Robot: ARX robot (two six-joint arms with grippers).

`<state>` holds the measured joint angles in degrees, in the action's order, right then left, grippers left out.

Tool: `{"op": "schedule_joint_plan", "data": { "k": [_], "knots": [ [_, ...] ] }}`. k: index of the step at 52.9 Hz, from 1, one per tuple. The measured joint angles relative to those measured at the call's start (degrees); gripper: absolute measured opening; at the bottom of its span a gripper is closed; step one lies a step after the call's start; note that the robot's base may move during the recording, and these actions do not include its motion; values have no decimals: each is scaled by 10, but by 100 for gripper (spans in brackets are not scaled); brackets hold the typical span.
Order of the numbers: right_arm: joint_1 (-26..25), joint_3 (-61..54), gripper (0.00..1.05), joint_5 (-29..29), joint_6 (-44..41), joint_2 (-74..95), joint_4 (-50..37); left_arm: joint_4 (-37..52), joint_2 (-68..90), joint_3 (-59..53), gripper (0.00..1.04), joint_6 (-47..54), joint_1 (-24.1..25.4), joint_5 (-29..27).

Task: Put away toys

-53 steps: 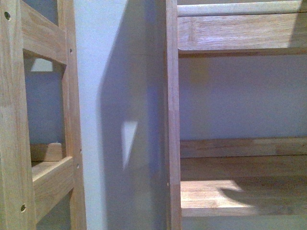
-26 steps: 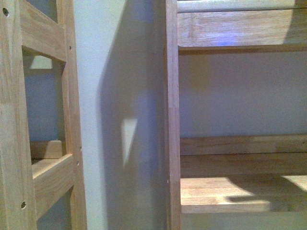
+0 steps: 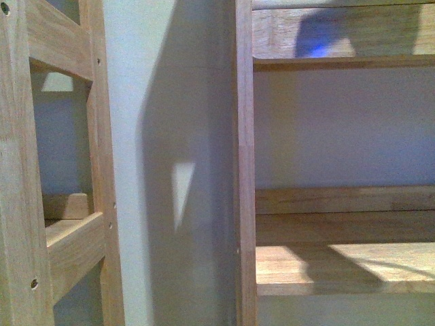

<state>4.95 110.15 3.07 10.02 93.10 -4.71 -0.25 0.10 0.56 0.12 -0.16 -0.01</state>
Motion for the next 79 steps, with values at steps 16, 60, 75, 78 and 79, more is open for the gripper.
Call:
{"op": "schedule_joint_plan", "data": {
  "k": [16, 60, 75, 78, 79],
  "knots": [
    [42, 28, 6, -24, -2, 41, -19, 0, 0, 0, 99, 0, 0, 0],
    [31, 31, 6, -20, 9, 65, -45, 0, 0, 0, 99, 0, 0, 0],
    [30, 30, 43, -33, 0, 65, -38, 0, 0, 0, 99, 0, 0, 0],
    [31, 32, 51, -38, -3, 65, -36, 0, 0, 0, 99, 0, 0, 0],
    [31, 32, 53, -38, -4, 65, -35, 0, 0, 0, 99, 0, 0, 0]
  ]
}}
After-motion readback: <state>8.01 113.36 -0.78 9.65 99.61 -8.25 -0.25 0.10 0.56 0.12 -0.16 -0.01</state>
